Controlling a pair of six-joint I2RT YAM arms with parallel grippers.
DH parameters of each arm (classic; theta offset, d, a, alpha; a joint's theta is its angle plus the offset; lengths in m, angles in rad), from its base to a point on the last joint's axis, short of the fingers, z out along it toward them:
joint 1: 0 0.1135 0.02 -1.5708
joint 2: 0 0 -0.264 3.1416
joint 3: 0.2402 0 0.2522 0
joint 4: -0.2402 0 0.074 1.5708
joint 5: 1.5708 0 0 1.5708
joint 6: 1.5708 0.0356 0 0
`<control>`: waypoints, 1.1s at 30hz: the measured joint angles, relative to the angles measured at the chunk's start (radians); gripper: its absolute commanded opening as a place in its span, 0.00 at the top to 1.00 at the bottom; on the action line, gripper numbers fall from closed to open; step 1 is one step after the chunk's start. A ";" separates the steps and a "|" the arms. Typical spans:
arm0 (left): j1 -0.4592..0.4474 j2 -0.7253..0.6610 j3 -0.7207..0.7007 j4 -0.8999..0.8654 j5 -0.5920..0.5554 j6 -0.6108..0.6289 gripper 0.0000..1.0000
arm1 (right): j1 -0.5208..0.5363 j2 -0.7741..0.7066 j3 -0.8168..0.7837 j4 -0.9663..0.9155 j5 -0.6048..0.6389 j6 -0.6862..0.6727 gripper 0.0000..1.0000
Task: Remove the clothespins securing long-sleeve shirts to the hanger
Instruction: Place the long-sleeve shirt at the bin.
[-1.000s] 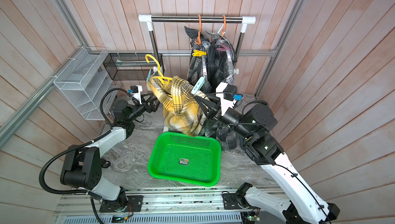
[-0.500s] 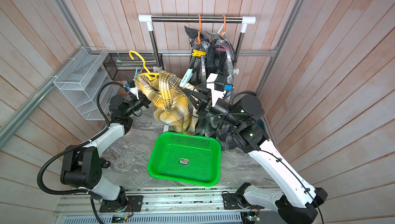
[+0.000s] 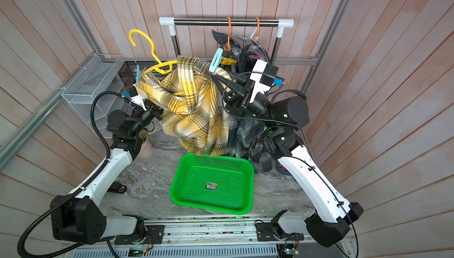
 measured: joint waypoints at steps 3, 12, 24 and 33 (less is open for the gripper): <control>-0.002 -0.016 0.048 -0.030 -0.023 -0.007 1.00 | -0.018 0.019 0.033 0.032 -0.002 0.022 1.00; -0.022 -0.078 0.189 -0.105 -0.055 -0.011 1.00 | -0.060 0.069 0.154 0.079 -0.006 0.090 1.00; -0.051 -0.179 0.291 -0.174 -0.066 -0.039 1.00 | -0.062 0.138 0.305 0.083 -0.014 0.166 1.00; -0.080 -0.237 0.252 -0.152 -0.072 -0.109 1.00 | -0.063 0.155 0.327 0.067 -0.027 0.232 1.00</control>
